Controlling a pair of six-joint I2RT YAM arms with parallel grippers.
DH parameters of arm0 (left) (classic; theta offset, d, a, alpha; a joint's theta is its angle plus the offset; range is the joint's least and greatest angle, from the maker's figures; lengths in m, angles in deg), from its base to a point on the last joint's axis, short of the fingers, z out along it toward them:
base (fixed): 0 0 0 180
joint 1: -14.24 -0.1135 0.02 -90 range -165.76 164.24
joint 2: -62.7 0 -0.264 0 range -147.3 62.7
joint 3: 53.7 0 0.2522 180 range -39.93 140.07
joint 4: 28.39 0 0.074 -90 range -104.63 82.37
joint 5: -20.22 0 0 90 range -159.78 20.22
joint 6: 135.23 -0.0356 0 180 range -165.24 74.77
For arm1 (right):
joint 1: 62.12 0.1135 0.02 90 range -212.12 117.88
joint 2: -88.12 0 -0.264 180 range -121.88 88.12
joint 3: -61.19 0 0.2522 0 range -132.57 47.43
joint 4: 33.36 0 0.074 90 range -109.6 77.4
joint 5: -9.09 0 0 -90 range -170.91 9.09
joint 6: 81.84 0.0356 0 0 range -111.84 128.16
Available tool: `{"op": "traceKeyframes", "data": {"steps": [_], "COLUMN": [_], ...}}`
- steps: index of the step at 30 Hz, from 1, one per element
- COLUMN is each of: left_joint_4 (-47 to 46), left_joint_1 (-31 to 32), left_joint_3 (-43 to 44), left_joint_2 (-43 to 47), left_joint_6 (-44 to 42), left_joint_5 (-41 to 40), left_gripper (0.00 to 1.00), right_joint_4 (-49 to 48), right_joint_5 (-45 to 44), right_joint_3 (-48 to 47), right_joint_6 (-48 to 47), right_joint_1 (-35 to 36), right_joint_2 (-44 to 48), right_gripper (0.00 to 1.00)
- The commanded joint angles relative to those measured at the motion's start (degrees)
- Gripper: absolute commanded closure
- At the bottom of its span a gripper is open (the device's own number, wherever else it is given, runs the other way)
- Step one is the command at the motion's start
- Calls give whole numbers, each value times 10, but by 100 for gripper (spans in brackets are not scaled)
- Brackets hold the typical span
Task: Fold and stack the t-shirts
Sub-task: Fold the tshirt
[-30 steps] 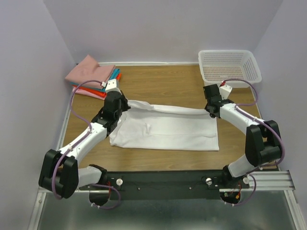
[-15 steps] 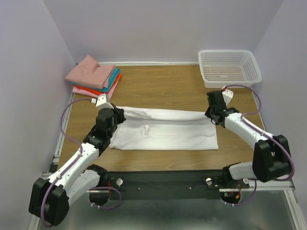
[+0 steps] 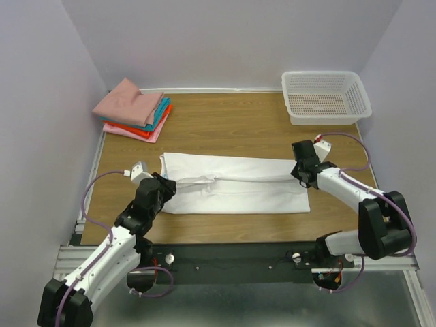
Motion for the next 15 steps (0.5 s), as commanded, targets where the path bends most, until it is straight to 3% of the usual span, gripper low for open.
{"op": "traceKeyframes", "data": {"steps": [1,2,4,10,14,15], "left_joint_4": [61,76,108,129,75,55], "left_joint_1": [4,4,4,6,6,7], "left_joint_3": [6,11,28,79,102,106], "left_joint_2": [30,34,47,67,17,0], "left_joint_6": [52,58,71,55,0,-10], "left_joint_5": [-3,-8,-19,-21,17,34], "left_gripper": [34,20,10,6,5,5], "right_joint_4": [-4,-3,-2,3,3,2], "right_joint_5": [-34,-39,-50,-65,-13,3], "right_joint_3": [21,24,30,26,-3,-11], "right_joint_6": [32,33,35,29,5,-13], "right_joint_1": [3,2,2,3,3,3], "right_joint_2": [19,19,37,72,82,81], "right_gripper": [54,50,38,21,0,0]}}
